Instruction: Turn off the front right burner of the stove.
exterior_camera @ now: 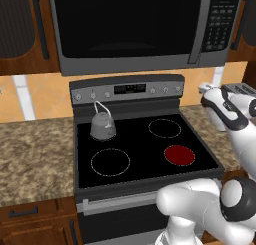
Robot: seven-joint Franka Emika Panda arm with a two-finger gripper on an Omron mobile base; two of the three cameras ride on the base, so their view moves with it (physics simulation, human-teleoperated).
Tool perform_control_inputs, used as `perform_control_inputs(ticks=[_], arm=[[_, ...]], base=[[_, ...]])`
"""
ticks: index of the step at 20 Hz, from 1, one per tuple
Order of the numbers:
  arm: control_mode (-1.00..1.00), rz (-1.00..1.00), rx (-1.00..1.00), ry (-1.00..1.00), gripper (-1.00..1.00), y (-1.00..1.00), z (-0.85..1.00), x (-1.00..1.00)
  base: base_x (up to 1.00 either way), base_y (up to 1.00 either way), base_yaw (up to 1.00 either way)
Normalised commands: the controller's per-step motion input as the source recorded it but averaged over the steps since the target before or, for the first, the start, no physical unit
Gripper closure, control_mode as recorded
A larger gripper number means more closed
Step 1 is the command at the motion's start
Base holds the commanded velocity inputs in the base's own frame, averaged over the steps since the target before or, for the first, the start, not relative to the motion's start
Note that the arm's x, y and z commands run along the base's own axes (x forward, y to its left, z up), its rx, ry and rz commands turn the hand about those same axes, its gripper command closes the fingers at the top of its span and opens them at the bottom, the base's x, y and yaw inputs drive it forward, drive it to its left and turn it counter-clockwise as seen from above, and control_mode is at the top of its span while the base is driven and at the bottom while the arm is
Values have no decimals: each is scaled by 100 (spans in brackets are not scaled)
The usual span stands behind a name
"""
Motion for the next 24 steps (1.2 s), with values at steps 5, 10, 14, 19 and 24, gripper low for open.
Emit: perform_control_inputs(ticks=[5, 10, 14, 19, 24], arm=[[-100, 0, 2, -3, -100, 0, 0, 33], [-100, 1, 0, 0, -100, 1, -11, 31], [-100, 8, 4, 1, -100, 0, -2, 44], [-100, 12, 2, 0, -100, 0, -16, 29], [-100, 12, 1, -4, -100, -1, -26, 7]], base=[[0, 0, 0], [0, 0, 0], [0, 0, 0], [0, 0, 0], [0, 0, 0]])
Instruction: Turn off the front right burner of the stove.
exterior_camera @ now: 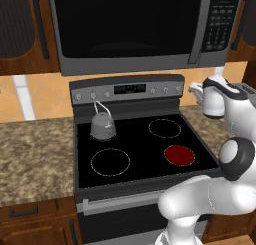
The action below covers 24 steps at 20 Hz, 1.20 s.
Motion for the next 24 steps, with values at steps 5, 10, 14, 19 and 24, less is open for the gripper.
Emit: perform_control_inputs(ticks=[5, 10, 14, 19, 24], arm=[[-100, 7, 2, -1, -100, -11, -2, 19], [-100, 0, 1, 0, -100, -12, 0, 31], [-100, 0, 2, 0, -100, -16, 0, 37], [-100, 0, 0, 0, -100, -1, -3, 34], [-100, 0, 0, 0, -100, -3, -6, 35]], base=[[0, 0, 0], [0, 0, 0], [0, 0, 0], [0, 0, 0], [0, 0, 0]])
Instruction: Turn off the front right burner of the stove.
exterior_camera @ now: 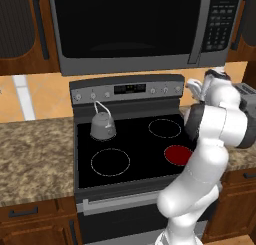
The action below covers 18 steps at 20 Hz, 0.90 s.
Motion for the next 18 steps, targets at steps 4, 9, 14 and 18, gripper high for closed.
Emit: perform_control_inputs(ticks=[4, 9, 14, 18], arm=[[-100, 0, 0, 0, -100, -10, -9, 40], [-100, 0, 1, 0, -100, -12, -14, 30], [-100, 0, 0, 0, -100, -6, -18, 27], [-100, 0, 0, 4, -100, -5, -14, 33]], base=[[0, 0, 0], [0, 0, 0], [0, 0, 0], [0, 0, 0]])
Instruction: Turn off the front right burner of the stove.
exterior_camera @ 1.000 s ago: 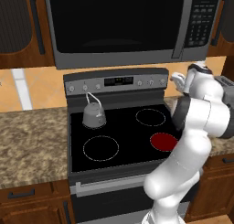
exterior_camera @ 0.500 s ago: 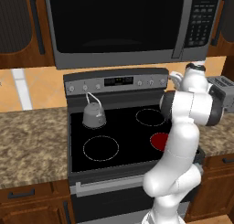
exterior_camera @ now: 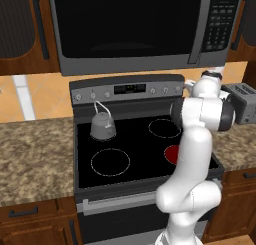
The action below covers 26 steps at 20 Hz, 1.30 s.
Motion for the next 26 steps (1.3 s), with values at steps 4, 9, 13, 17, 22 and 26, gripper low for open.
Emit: perform_control_inputs(ticks=[4, 9, 13, 17, 22, 26], arm=[[-100, 0, 0, 5, -100, -8, -7, 41], [-100, -1, 0, 5, -100, -8, -2, 43], [-100, 0, 0, 0, -100, -2, -10, 37], [-100, 0, 0, 0, -100, 0, -10, 35], [-100, 0, 0, 0, -100, 0, -12, 37], [-100, 0, 0, 0, -100, -2, -18, 31]], base=[[0, 0, 0], [0, 0, 0], [0, 0, 0], [0, 0, 0], [0, 0, 0], [0, 0, 0]])
